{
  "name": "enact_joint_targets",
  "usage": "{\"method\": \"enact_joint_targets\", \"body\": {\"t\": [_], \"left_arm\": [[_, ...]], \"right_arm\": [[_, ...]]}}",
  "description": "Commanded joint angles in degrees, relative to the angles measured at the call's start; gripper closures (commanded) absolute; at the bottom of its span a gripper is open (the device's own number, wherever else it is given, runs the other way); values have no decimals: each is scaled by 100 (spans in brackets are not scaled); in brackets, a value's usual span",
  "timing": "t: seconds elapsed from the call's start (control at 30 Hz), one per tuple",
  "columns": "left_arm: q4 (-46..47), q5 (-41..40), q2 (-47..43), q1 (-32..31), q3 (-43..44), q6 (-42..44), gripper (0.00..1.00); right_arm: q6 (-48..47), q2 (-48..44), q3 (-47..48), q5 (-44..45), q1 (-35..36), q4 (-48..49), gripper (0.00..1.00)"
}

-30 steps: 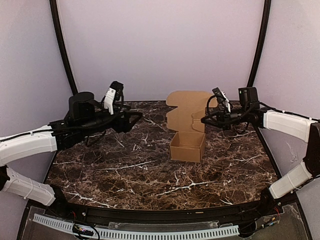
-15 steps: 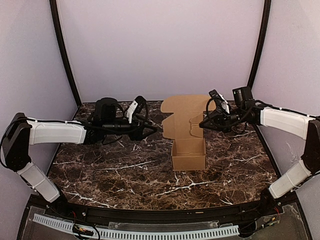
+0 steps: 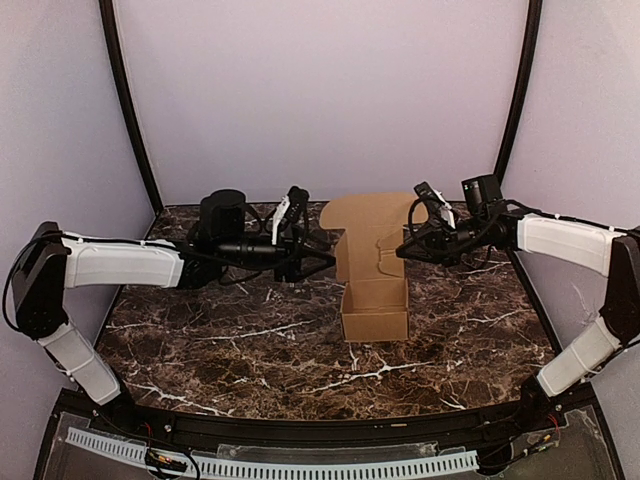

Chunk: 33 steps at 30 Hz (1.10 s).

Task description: Fold the paper box

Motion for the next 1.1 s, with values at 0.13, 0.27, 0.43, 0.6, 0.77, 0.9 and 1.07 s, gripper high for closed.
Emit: {"method": "enact_joint_targets", "body": {"t": [0.13,0.27,0.43,0.6,0.77,0.9,1.07], "left_arm": [[230,83,412,-241,423,-56,46],[553,148,727,-313,566,-266,46],[1028,245,1073,-341,708,-606,53],[1250,366,1294,-349,854,-812,78],[1419,271,1296,-349,737,-908,98],[1496,27,1123,-338,444,-776,99],[1137,-75,711,-338,210,-463,99]], "right_arm": [[133,34,77,-56,117,132,100],[156,16,72,-147,145,134,100],[124,-19,11,-165,183,132,100],[100,-30,-26,-137,187,132,100],[98,-76,-33,63,185,141,100],[-121,-306,69,352,87,-197,88],[-931,-578,526,488,-251,-1453,70]]}}
